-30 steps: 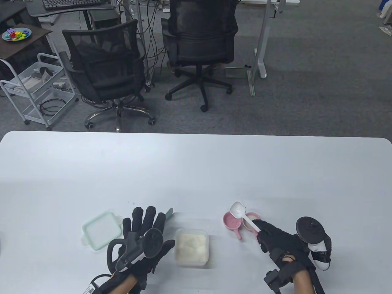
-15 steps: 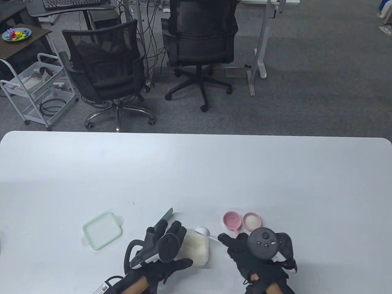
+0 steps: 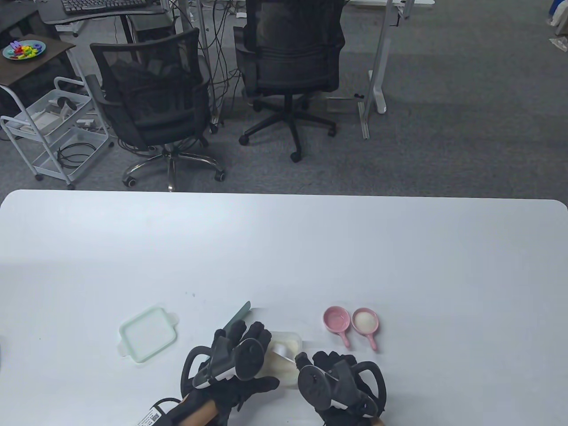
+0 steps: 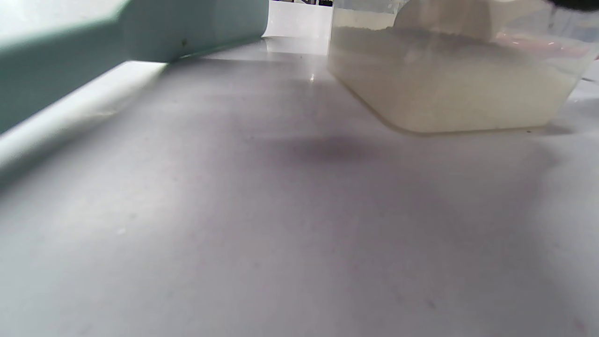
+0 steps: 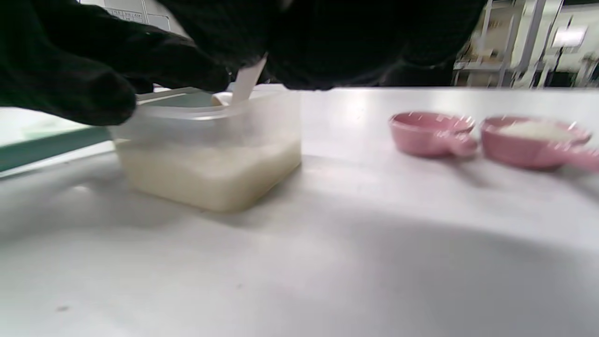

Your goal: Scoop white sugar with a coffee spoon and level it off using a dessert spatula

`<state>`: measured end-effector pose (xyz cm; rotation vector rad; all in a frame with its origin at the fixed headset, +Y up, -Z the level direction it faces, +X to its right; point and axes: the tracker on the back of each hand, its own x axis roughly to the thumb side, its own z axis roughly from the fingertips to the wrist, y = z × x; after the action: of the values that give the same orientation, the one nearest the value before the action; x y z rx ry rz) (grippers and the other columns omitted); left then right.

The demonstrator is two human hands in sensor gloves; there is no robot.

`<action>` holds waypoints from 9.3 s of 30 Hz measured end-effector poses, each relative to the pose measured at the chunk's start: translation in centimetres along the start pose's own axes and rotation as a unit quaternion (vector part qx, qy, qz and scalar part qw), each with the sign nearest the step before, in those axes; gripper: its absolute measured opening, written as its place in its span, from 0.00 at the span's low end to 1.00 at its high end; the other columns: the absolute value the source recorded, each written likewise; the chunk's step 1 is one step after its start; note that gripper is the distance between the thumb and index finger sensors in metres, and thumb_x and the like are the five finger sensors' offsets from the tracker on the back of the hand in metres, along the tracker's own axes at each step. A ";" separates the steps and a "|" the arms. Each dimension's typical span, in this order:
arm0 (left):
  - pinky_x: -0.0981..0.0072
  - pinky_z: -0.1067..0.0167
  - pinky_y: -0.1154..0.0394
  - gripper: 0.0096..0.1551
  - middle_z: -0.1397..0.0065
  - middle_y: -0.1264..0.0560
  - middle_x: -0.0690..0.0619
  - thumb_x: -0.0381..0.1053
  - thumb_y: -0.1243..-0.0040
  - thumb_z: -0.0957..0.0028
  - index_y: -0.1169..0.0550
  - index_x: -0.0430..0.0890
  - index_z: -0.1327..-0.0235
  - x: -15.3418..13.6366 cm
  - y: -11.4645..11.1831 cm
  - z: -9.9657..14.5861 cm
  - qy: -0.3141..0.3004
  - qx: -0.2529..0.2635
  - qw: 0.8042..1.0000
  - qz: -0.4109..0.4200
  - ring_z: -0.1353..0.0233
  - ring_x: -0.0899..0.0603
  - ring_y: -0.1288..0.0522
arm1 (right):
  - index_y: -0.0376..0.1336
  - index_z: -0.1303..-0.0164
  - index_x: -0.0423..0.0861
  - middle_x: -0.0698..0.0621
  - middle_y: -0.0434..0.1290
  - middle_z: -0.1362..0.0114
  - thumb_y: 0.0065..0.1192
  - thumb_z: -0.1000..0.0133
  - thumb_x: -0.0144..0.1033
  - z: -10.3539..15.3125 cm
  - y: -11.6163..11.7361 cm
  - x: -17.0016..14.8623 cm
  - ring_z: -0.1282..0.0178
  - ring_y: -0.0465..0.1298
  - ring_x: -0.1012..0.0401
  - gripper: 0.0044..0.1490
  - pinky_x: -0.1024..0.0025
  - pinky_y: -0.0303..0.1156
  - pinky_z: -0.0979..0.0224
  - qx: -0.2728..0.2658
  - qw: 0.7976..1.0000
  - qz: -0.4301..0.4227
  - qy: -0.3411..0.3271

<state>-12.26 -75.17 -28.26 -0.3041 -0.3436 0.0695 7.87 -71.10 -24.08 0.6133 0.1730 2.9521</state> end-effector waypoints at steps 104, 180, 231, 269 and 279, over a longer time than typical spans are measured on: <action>0.69 0.49 0.12 0.29 0.35 0.18 0.57 0.61 0.36 0.46 0.24 0.53 0.32 -5.0 3.3 2.6 0.100 -0.111 0.962 0.229 0.44 0.49 0.10 | 0.60 0.23 0.34 0.42 0.76 0.44 0.57 0.37 0.31 -0.4 -0.4 -9.6 0.56 0.76 0.52 0.32 0.42 0.67 0.31 0.099 0.871 -0.481 0.024; 0.34 0.21 0.45 0.53 0.11 0.55 0.50 0.79 0.51 0.53 0.54 0.62 0.18 -5.3 3.8 2.8 0.191 0.106 0.976 0.019 0.12 0.32 0.49 | 0.60 0.22 0.34 0.42 0.76 0.43 0.57 0.37 0.31 0.2 -1.2 -10.4 0.55 0.76 0.52 0.33 0.42 0.66 0.31 0.101 0.880 -0.464 0.021; 0.24 0.25 0.63 0.55 0.13 0.71 0.50 0.80 0.55 0.53 0.61 0.65 0.18 -3.9 3.4 2.6 0.147 0.069 0.986 -0.033 0.13 0.29 0.70 | 0.65 0.25 0.45 0.36 0.70 0.35 0.67 0.41 0.25 3.3 -2.7 -19.2 0.48 0.73 0.48 0.30 0.37 0.61 0.27 -0.017 0.888 -0.346 0.304; 0.31 0.20 0.57 0.63 0.09 0.54 0.63 0.83 0.48 0.68 0.53 0.64 0.18 -0.9 0.6 -0.2 -0.008 0.018 1.000 0.023 0.08 0.40 0.59 | 0.68 0.28 0.49 0.41 0.74 0.36 0.67 0.41 0.30 0.7 -2.1 -3.4 0.48 0.76 0.50 0.28 0.40 0.65 0.26 -0.045 0.996 -0.076 0.008; 0.31 0.20 0.56 0.62 0.09 0.53 0.63 0.83 0.47 0.67 0.52 0.64 0.18 -0.8 0.7 -0.2 -0.004 0.012 1.000 0.021 0.09 0.38 0.58 | 0.67 0.27 0.50 0.44 0.74 0.35 0.65 0.40 0.32 -0.3 -0.2 -1.0 0.47 0.76 0.51 0.28 0.40 0.63 0.24 -0.051 0.999 0.012 0.005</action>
<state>-12.95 -74.64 -28.91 -0.2879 -0.3438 0.1154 8.70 -71.10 -24.76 0.5914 0.0161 2.9659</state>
